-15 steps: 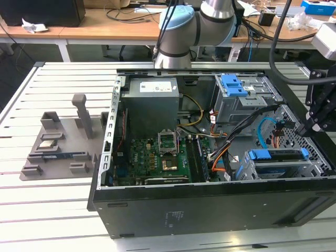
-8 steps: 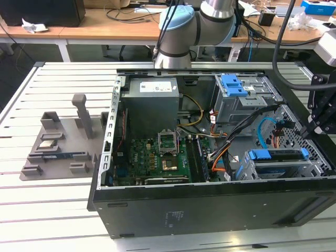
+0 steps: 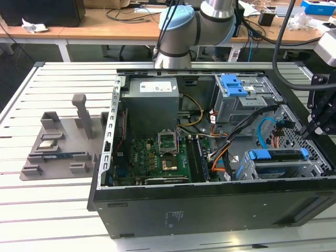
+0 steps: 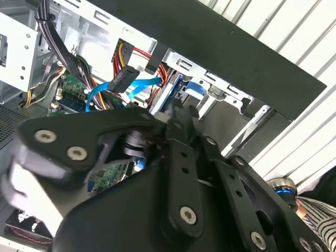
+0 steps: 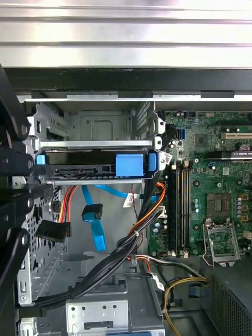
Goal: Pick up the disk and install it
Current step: 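Insert the first disk wire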
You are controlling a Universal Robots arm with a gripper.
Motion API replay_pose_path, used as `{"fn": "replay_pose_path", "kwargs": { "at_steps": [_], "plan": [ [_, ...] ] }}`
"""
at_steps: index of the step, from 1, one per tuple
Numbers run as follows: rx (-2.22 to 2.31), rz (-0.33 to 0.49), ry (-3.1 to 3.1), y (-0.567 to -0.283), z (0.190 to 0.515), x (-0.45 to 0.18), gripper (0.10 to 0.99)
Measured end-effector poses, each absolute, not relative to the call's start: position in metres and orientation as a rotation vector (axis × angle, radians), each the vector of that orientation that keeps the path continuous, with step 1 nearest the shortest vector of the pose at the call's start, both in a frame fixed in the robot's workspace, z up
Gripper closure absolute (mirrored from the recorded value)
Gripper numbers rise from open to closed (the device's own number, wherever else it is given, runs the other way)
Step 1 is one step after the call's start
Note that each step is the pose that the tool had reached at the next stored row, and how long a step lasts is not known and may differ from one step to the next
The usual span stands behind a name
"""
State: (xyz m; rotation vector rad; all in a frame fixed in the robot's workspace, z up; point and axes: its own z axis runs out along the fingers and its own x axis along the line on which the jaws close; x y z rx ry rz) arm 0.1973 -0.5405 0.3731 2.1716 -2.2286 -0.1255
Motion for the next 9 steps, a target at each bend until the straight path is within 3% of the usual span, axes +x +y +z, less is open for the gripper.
{"fn": "replay_pose_path", "kwargs": {
  "at_steps": [1,2,9],
  "plan": [
    [2.172,-0.125,-2.229,-0.540,0.373,0.197,0.792],
    [2.171,-0.125,-2.228,-0.540,0.373,0.197,0.725],
    [2.168,-0.118,-2.226,-0.512,0.371,0.197,0.725]
  ]
}}
